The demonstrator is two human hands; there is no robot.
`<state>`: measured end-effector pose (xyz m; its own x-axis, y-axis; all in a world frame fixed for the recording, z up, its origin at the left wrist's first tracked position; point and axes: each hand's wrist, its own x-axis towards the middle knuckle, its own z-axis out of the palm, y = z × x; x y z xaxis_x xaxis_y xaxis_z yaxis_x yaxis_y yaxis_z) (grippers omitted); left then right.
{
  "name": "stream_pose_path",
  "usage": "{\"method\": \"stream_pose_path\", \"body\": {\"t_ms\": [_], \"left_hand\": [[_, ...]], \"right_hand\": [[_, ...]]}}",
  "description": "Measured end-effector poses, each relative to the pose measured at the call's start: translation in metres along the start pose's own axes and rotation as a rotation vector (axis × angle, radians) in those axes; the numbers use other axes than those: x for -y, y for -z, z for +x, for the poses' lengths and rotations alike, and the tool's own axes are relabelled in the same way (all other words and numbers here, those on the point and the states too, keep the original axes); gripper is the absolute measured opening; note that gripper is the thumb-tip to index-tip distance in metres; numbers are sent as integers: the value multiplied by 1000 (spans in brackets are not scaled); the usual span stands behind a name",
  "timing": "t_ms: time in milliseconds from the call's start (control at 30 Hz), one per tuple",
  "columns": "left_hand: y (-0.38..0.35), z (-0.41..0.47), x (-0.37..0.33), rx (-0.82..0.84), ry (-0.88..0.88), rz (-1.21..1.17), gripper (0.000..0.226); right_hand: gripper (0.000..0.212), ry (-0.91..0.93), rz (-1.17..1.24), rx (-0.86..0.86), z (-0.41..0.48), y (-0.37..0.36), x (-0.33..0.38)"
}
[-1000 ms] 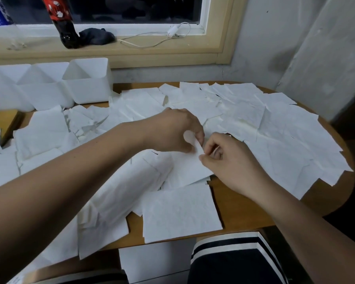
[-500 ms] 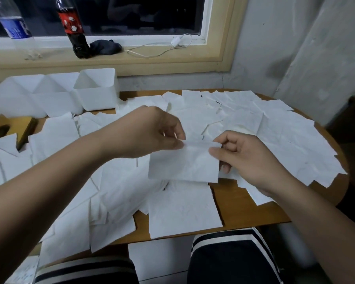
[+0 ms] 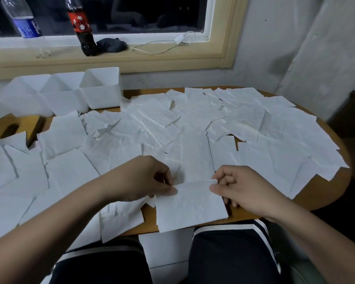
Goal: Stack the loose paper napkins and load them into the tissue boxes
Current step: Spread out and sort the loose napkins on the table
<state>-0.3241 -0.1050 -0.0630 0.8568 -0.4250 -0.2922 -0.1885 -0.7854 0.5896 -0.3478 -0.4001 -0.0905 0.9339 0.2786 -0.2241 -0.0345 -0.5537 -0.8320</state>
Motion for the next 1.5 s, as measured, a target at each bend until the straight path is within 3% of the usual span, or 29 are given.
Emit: {"method": "stream_pose_path", "body": {"t_ms": [567,767,1000,1267,1500], "left_hand": [[-17,-5,10,-147,19,121,20],[-3,6,2,-208,-46,205,23],[9,68,-11,-362,-43,165,33],[12,116,-9,-279,28,276,45],[13,115,-12,-271,-10,178,25]], "right_hand": [[17,35,-156,-52,-7,-9,-7],[10,90,-281,-232,12,6,8],[14,154,-434,-289,56,14,23],[46,210,-616,-180,104,15,21],[37,188,-600,-117,119,16,16]]}}
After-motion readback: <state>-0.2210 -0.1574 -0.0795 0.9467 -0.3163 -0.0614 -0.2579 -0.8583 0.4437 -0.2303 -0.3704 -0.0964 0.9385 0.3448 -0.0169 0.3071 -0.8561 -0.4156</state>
